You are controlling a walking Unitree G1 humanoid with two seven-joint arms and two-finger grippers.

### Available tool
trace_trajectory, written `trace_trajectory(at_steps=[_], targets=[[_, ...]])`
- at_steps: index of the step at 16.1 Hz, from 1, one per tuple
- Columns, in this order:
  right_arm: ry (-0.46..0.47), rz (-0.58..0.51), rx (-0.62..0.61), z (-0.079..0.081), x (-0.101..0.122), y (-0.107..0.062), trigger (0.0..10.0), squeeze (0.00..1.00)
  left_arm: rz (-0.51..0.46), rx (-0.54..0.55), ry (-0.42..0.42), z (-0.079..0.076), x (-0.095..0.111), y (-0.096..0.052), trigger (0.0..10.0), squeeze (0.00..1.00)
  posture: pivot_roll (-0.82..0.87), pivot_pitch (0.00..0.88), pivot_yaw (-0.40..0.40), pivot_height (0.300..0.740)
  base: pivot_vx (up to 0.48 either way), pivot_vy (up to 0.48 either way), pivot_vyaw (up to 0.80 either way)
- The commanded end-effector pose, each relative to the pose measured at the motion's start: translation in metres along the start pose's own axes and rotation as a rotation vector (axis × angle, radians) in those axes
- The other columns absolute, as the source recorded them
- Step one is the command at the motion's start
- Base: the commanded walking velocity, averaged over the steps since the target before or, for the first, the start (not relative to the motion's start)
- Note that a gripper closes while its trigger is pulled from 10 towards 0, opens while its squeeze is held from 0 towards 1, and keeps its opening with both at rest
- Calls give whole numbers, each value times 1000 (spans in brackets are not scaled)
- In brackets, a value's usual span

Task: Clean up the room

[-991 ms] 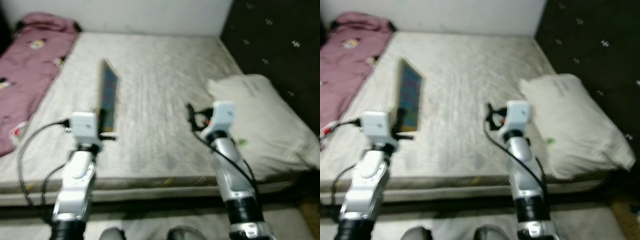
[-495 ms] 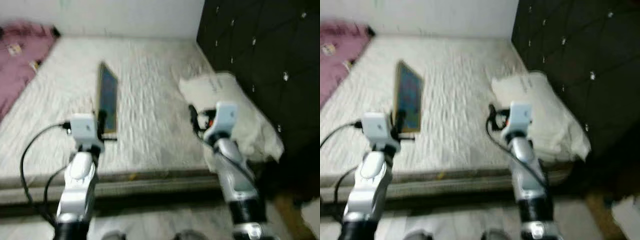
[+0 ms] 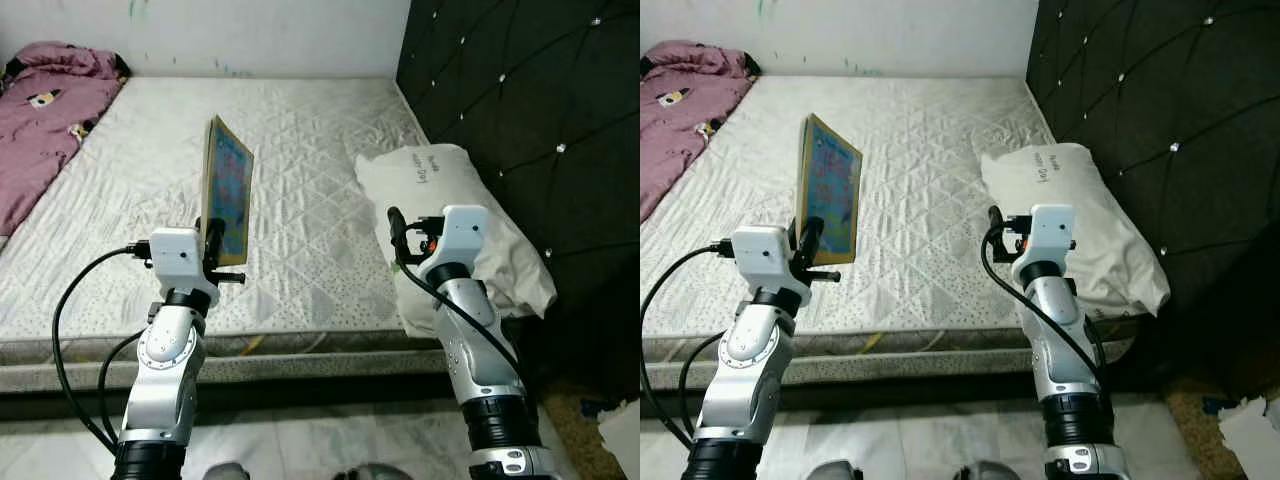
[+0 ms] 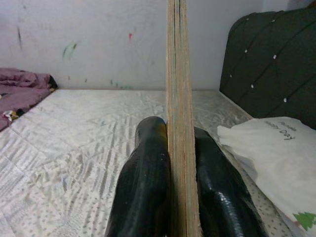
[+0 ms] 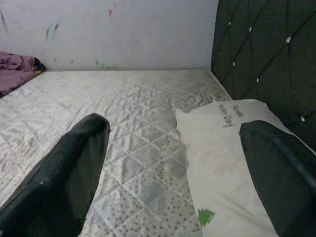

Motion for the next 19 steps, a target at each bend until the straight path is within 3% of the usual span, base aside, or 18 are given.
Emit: trace_trajectory(at_steps=[1, 9, 15, 19], targets=[[-4, -10, -3, 1, 4, 3, 10000, 0, -71, 3, -1, 3, 15, 5, 10000, 0, -89, 0, -29, 740, 398, 0, 0], [-2, -15, -9, 1, 5, 3, 10000, 0, -77, -11, 2, 2, 16, 6, 10000, 0, -93, 0, -25, 740, 351, 0, 0], [2, -4, -20, 0, 3, 3, 10000, 0, -39, 17, 12, 5, 10, 8, 10000, 0, -93, 0, -25, 740, 0, 0, 0], [9, -4, -26, -1, 3, 4, 10000, 0, -42, 14, 19, 4, 11, 8, 10000, 0, -93, 0, -26, 740, 0, -74, -800]])
Point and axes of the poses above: a point about 5 cm out from each wrist's last joint towards the gripper, its own y axis pointing out of the wrist towards the gripper, its own x axis along the axis of the wrist's last joint, z = x × y, the point moved 3 cm from there along y, pointing out of the wrist towards the gripper, and after that the axes turned 12 degrees about y, right-handed, at the moved point
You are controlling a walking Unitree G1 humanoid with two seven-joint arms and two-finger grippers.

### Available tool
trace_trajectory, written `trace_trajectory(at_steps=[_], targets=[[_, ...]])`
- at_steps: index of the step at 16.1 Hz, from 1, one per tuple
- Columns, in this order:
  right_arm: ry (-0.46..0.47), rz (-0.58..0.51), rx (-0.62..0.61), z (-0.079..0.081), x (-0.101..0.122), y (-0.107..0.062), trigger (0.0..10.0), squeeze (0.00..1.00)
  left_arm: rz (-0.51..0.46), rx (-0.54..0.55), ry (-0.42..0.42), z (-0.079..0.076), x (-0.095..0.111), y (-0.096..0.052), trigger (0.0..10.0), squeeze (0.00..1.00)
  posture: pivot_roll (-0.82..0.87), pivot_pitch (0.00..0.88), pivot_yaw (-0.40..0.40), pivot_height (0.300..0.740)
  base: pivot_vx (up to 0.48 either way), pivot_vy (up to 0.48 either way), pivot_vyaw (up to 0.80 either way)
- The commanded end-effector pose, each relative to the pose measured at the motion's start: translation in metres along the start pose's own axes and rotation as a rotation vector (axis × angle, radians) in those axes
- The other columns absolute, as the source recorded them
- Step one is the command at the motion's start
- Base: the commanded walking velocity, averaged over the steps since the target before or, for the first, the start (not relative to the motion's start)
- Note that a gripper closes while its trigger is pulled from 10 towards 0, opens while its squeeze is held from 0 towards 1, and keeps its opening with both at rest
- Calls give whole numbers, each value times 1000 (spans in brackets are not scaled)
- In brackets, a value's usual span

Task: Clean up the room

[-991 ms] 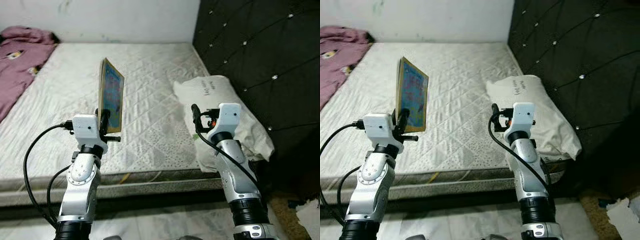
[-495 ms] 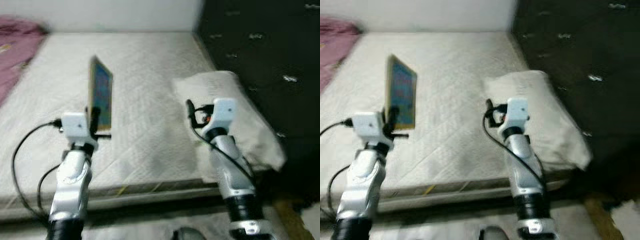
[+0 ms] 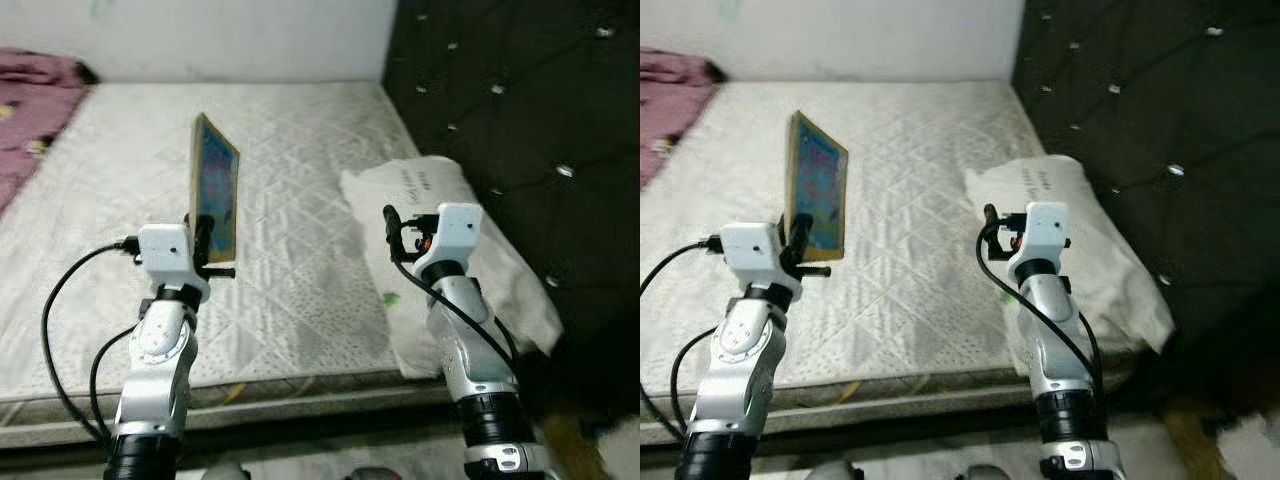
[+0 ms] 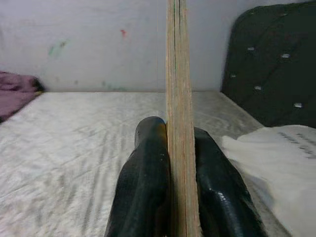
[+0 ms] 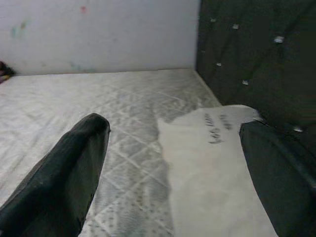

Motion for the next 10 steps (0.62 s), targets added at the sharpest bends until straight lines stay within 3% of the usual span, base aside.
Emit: trace_trajectory(at_steps=[1, 10], targets=[[3, 2, -16, -4, 1, 1, 10000, 0, -45, -3, 7, -1, 11, 3, 10000, 0, -93, 0, -26, 740, 0, -330, -638], [-2, 2, -10, -3, 2, 1, 10000, 0, -51, -4, 2, -2, 12, 4, 10000, 0, -93, 0, -28, 740, 0, -396, 0]])
Point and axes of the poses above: a point about 5 cm out from each wrist's last joint towards the gripper, its own y axis pointing out of the wrist towards the gripper, its own x axis along the axis of the wrist's last joint, z = x × y, the point moved 3 cm from there along y, pointing out of the wrist towards the gripper, and after that the axes turned 12 degrees about y, right-handed, at the moved point
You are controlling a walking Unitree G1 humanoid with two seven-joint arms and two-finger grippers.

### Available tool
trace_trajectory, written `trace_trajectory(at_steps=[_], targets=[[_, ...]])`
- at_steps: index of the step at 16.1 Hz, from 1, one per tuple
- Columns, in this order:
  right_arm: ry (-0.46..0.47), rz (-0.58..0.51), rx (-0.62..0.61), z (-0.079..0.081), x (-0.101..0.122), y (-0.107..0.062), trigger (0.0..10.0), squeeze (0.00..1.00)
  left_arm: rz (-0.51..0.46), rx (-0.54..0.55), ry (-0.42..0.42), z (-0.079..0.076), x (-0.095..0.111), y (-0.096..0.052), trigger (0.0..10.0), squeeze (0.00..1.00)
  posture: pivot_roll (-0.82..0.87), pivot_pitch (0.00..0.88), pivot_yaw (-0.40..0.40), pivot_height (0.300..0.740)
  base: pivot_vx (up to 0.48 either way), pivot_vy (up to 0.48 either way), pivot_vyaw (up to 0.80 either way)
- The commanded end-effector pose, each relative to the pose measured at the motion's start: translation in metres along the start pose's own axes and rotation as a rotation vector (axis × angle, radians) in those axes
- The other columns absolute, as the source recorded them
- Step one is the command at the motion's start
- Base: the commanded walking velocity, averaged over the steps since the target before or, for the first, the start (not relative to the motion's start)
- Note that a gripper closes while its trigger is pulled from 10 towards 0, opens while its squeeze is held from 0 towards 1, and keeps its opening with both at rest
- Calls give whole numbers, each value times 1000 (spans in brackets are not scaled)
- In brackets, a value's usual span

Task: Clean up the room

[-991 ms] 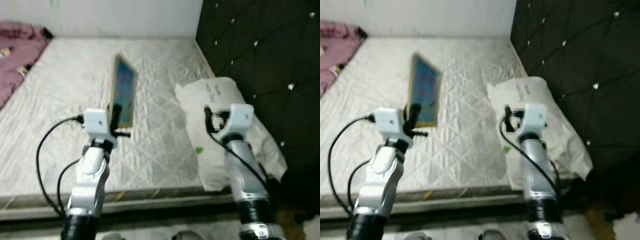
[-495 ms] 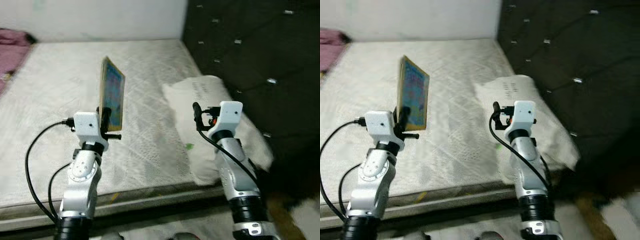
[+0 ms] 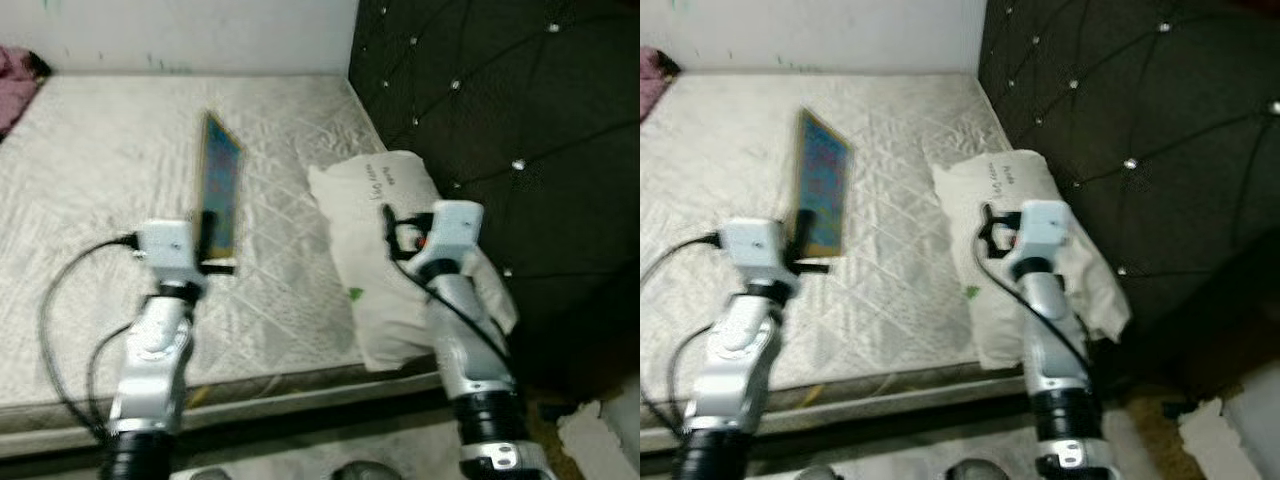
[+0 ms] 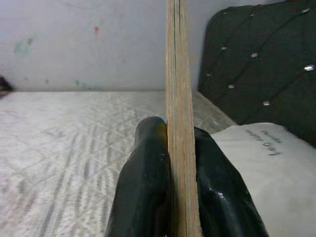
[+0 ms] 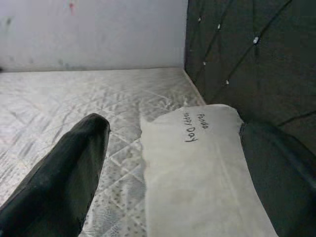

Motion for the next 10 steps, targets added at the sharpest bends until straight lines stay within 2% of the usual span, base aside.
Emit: trace_trajectory(at_steps=[1, 10], targets=[[-8, -4, -35, -12, 3, 0, 10000, 0, -53, -25, -22, -10, 12, 3, 10000, 0, -93, 0, -28, 740, 0, 0, 0], [-7, 4, -34, -13, 2, 0, 10000, 0, -55, 10, -17, -7, 12, 3, 10000, 0, -89, 0, -30, 740, 0, 0, 0]])
Point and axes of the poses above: a point about 5 cm out from each wrist's last joint towards the gripper, its own y axis pointing out of the wrist towards the gripper, its own x axis along the axis of the wrist's last joint, z = x × y, the point moved 3 cm from there along y, pointing out of the wrist towards the gripper, and after that the axes turned 12 degrees about y, right-handed, at the moved point
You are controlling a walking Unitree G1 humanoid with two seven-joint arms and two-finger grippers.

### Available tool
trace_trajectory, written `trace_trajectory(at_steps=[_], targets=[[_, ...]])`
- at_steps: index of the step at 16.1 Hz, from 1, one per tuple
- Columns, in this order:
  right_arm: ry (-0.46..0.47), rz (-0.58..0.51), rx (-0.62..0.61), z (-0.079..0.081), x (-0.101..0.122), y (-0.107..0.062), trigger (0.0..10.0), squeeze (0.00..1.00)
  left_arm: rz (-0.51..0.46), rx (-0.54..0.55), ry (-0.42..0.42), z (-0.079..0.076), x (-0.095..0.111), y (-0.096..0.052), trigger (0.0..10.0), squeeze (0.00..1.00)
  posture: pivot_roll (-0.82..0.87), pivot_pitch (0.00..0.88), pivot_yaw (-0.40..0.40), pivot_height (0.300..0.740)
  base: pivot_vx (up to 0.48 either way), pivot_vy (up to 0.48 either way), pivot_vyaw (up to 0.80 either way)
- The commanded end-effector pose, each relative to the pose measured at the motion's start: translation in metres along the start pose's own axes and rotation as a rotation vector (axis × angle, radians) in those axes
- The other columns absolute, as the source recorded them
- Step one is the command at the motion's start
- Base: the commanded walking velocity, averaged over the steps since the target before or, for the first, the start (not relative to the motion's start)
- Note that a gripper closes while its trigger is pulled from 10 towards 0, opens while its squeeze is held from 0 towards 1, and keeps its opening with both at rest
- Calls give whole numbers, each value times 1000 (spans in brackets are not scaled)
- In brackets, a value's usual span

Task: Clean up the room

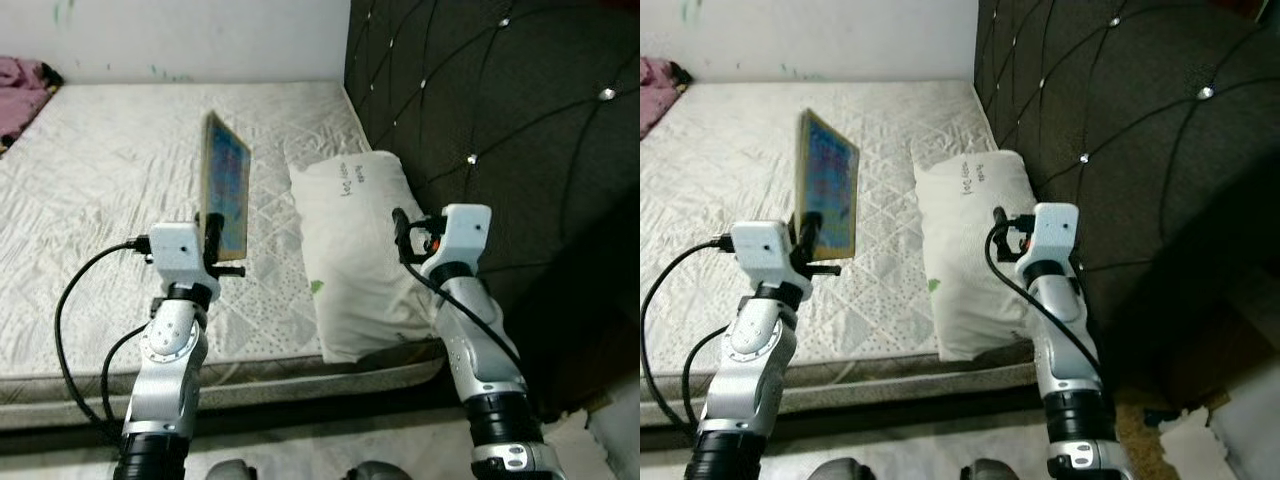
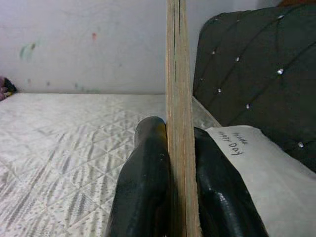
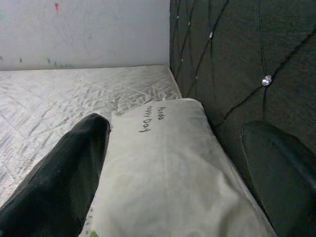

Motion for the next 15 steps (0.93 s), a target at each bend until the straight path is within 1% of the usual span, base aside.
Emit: trace_trajectory(at_steps=[1, 3, 8, 11, 15], targets=[[2, -10, 10, 3, 3, 1, 10000, 0, -52, 24, 10, 6, 11, 3, 10000, 0, -89, 0, -30, 740, 0, 0, 0], [0, -9, 14, 4, 3, 1, 10000, 0, -42, 54, 35, 10, 11, 3, 10000, 0, -89, 0, -30, 740, 0, 0, 0], [-15, -10, 38, 7, 3, 2, 10000, 0, -53, 10, 10, 6, 11, 2, 10000, 0, -87, 0, -31, 740, 0, 0, 0], [-17, -7, 43, 8, 3, 1, 10000, 0, -58, 2, 12, 5, 11, 1, 10000, 0, -88, 0, -31, 740, 0, 0, 800], [-15, -4, 36, 7, 3, 2, 10000, 0, -72, -17, 5, 3, 13, 0, 10000, 0, -88, 0, -33, 740, 304, 0, 0]])
Point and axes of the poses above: a point about 5 cm out from each wrist's last joint towards the gripper, its own y axis pointing out of the wrist towards the gripper, its own x axis along the axis of the wrist's last joint, z = x × y, the point moved 3 cm from there along y, pointing out of the wrist towards the gripper, and after that the axes turned 12 degrees about y, right-handed, at the moved point
